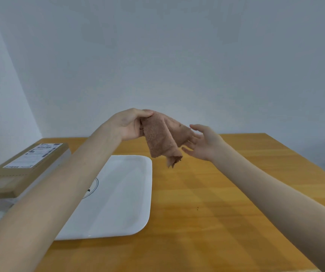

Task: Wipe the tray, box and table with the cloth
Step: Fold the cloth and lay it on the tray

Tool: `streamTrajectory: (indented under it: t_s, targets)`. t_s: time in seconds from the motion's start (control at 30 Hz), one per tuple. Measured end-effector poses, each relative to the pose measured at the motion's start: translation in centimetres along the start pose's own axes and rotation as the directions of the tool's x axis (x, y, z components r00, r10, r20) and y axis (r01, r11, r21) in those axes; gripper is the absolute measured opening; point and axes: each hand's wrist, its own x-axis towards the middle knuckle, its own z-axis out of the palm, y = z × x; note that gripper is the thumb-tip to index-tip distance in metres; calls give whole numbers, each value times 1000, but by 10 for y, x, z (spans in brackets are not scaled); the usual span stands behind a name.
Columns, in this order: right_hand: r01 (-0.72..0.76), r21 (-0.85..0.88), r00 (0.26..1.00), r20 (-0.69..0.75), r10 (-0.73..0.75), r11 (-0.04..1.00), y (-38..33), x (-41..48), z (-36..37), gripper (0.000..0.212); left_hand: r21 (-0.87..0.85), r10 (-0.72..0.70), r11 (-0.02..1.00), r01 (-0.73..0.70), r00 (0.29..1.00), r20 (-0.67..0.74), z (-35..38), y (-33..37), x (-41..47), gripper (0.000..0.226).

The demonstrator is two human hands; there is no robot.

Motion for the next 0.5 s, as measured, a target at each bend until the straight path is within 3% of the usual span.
streamTrajectory:
  t_s: [0.07, 0.2, 0.33, 0.4, 0.5]
  targets:
    - [107, -33, 994, 23, -107, 994, -4, -2, 2, 26, 15, -1, 1000, 1, 1000, -4, -2, -2, 0, 21]
    - [274, -185, 961, 4, -278, 944, -17, -5, 5, 59, 64, -9, 998, 9, 1000, -11, -7, -4, 2, 20]
    - [356, -315, 917, -64, -394, 880, -32, -8, 7, 49, 132, 13, 991, -10, 1000, -26, -7, -2, 3, 22]
    - [381, -408, 897, -56, -439, 830, -39, -9, 8, 41, 169, 61, 985, -46, 994, -90, -2, -1, 2, 20]
    - [385, -629, 861, -19, -508, 676, -46, -13, 9, 25, 356, 224, 926, -125, 942, -252, 4, 1, 2, 24]
